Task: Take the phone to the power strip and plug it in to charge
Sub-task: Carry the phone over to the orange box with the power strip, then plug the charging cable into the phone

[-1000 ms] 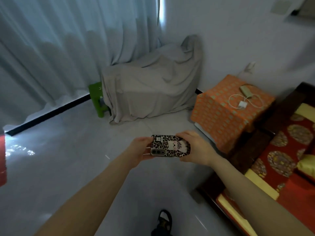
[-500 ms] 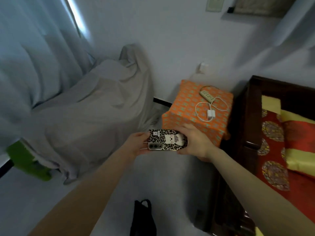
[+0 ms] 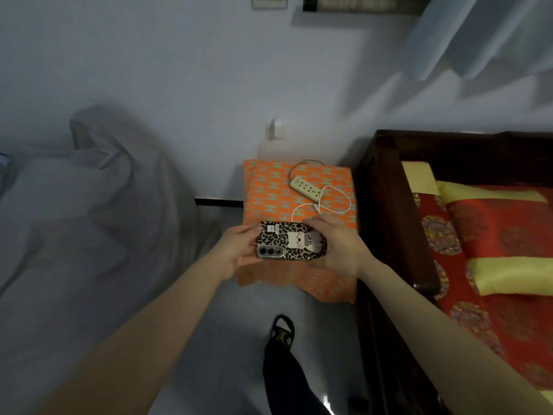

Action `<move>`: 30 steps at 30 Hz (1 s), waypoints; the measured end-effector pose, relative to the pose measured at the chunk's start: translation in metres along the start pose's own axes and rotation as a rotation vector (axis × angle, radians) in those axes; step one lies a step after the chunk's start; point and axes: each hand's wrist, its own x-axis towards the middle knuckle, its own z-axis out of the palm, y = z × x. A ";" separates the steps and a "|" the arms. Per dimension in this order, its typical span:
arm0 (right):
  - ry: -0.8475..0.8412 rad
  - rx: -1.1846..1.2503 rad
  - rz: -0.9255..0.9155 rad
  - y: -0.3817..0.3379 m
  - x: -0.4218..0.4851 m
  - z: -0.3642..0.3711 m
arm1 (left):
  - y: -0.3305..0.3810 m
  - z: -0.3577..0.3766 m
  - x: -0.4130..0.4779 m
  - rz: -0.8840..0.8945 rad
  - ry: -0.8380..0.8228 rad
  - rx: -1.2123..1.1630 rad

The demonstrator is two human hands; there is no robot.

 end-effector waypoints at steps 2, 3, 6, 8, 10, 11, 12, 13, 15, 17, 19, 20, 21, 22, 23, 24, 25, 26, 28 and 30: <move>0.026 -0.027 0.022 0.017 0.032 -0.004 | 0.020 0.005 0.036 -0.015 -0.012 -0.003; 0.028 -0.036 0.032 0.024 0.046 -0.005 | 0.028 0.006 0.053 -0.030 -0.012 -0.006; -0.002 -0.018 0.074 0.041 0.085 -0.006 | 0.047 0.002 0.098 -0.054 -0.008 0.021; -0.018 -0.022 0.098 0.050 0.108 -0.005 | 0.057 -0.001 0.124 -0.079 0.005 0.045; -0.020 -0.023 0.103 0.061 0.130 0.000 | 0.065 -0.007 0.150 -0.110 0.004 0.042; -0.019 -0.019 0.105 0.066 0.141 0.004 | 0.068 -0.010 0.164 -0.126 -0.001 0.041; -0.019 -0.016 0.110 0.072 0.152 0.008 | 0.070 -0.014 0.179 -0.143 -0.007 0.047; -0.016 -0.019 0.121 0.077 0.163 0.014 | 0.071 -0.017 0.195 -0.158 -0.014 0.056; -0.004 -0.037 0.163 0.087 0.181 0.024 | 0.074 -0.021 0.224 -0.180 -0.037 0.067; 0.006 -0.048 0.198 0.095 0.197 0.035 | 0.074 -0.025 0.252 -0.184 -0.055 0.067; 0.025 -0.051 0.216 0.105 0.211 0.048 | 0.071 -0.030 0.280 -0.183 -0.062 0.074; 0.035 -0.050 0.224 0.110 0.218 0.055 | 0.069 -0.031 0.292 -0.189 -0.071 0.065; 0.044 -0.046 0.235 0.116 0.224 0.063 | 0.066 -0.033 0.304 -0.194 -0.079 0.049; 0.054 -0.039 0.247 0.122 0.230 0.072 | 0.062 -0.036 0.316 -0.201 -0.080 0.036; 0.067 -0.029 0.260 0.127 0.235 0.082 | 0.058 -0.038 0.327 -0.208 -0.076 0.021; 0.084 -0.015 0.270 0.132 0.239 0.093 | 0.054 -0.040 0.337 -0.216 -0.072 0.000; 0.101 0.003 0.279 0.137 0.243 0.104 | 0.048 -0.041 0.347 -0.226 -0.069 -0.020; 0.119 0.024 0.288 0.141 0.246 0.114 | 0.042 -0.042 0.356 -0.241 -0.064 -0.041; 0.160 0.070 0.310 0.148 0.251 0.134 | 0.027 -0.044 0.371 -0.278 -0.058 -0.094; 0.182 0.099 0.350 0.153 0.253 0.151 | 0.013 -0.044 0.378 -0.324 -0.059 -0.168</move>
